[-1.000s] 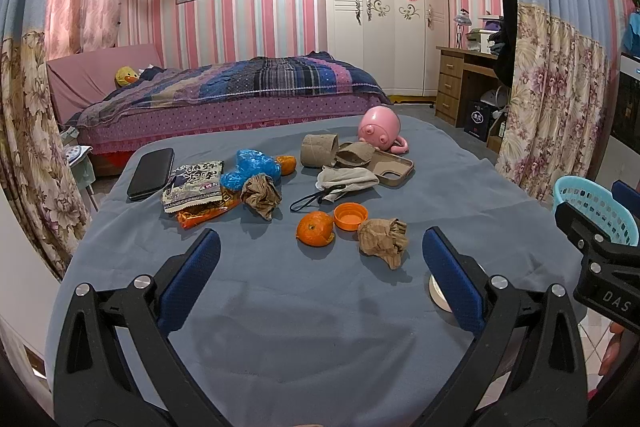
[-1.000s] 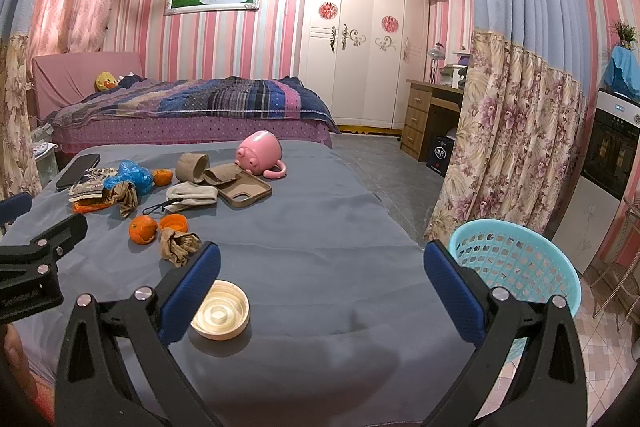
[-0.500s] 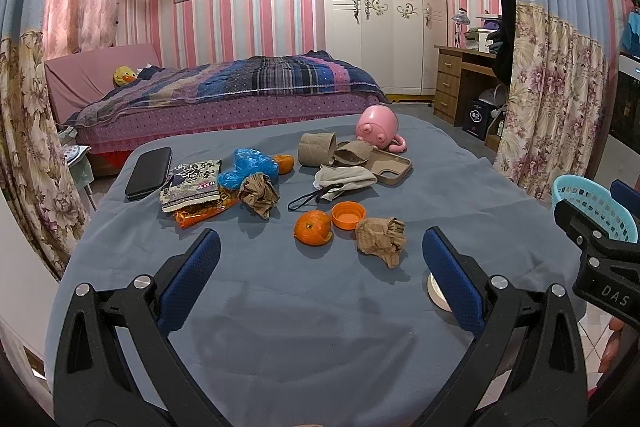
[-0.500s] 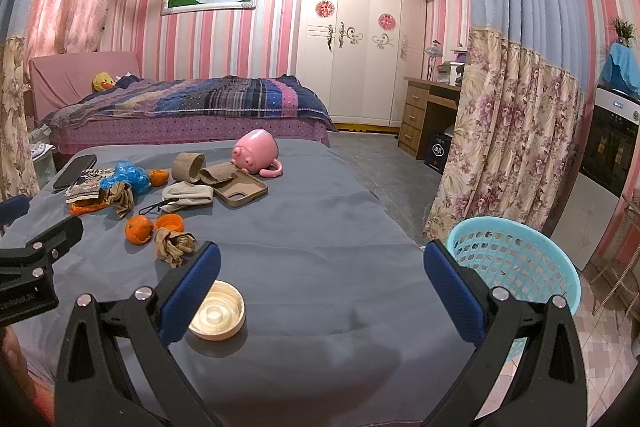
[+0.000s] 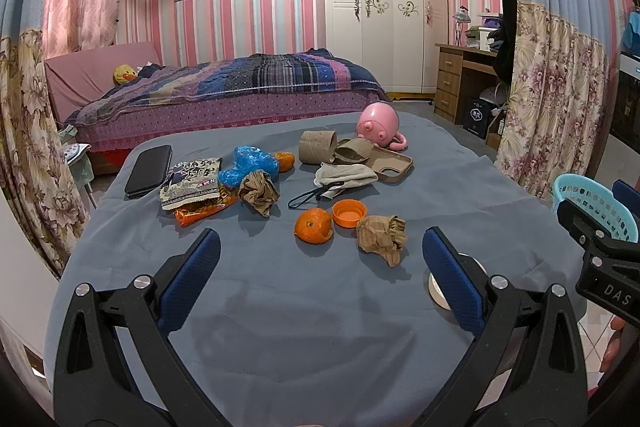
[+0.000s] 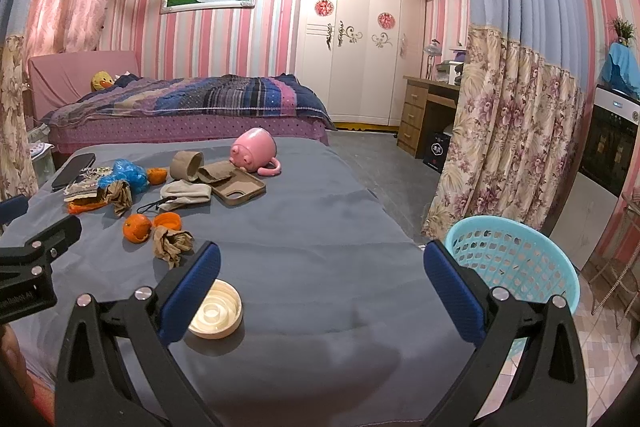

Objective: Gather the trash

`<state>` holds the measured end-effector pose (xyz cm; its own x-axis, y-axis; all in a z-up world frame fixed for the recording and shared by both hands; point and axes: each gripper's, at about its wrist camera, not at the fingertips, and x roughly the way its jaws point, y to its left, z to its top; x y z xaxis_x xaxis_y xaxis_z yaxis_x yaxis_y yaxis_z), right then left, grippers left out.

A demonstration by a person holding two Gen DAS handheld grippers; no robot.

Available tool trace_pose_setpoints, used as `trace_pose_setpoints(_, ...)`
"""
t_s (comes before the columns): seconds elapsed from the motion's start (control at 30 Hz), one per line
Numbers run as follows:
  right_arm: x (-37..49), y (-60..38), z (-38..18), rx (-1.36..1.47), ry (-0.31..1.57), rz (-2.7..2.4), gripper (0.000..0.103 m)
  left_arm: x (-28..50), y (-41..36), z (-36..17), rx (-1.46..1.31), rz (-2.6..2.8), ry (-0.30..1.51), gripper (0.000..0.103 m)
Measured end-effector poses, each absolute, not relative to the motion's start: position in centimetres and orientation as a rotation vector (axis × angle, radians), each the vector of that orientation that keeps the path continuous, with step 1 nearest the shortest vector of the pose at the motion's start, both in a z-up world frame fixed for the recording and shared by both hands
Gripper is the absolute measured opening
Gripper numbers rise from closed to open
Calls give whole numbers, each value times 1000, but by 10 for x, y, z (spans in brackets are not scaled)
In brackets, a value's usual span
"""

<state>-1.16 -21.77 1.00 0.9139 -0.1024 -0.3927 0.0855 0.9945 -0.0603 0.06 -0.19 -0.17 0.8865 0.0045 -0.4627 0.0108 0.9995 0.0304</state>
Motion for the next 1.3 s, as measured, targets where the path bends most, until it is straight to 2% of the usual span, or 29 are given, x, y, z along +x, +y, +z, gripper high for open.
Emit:
trace_pose_setpoints(0.83, -7, -224, 10, -29, 408, -106, 99, 4, 3, -3, 36, 27, 482, 98)
trace_pose_setpoints(1.3, 24, -224, 22, 12, 409, -86, 99, 12, 20, 9, 28, 69, 468, 98)
